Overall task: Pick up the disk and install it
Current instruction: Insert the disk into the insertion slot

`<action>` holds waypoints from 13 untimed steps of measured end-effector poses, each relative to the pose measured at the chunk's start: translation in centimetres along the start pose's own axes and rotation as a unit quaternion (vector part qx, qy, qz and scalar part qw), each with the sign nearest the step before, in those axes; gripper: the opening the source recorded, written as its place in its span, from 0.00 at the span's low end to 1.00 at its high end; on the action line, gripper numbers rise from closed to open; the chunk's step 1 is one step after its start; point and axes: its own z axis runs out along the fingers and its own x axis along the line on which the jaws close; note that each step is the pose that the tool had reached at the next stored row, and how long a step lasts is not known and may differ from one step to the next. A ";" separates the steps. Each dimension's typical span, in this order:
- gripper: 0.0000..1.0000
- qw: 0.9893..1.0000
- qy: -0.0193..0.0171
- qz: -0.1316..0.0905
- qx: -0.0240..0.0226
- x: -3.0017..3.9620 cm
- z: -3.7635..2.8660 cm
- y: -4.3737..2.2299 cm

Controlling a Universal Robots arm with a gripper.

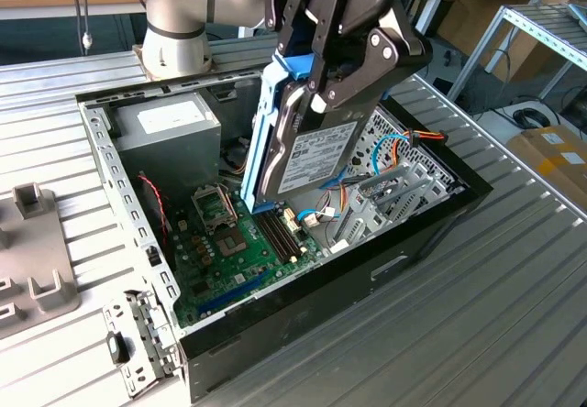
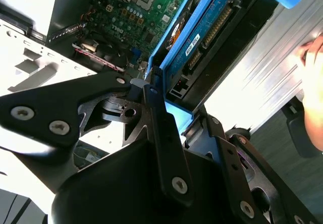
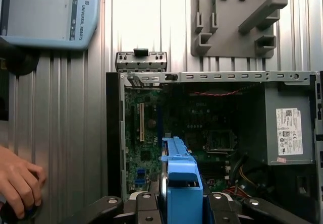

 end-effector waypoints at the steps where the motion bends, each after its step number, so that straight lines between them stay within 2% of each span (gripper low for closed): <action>1: 0.37 1.000 0.000 0.000 0.000 0.02 0.00 -0.04; 13: 0.37 1.000 0.000 0.000 0.000 0.28 0.00 -0.56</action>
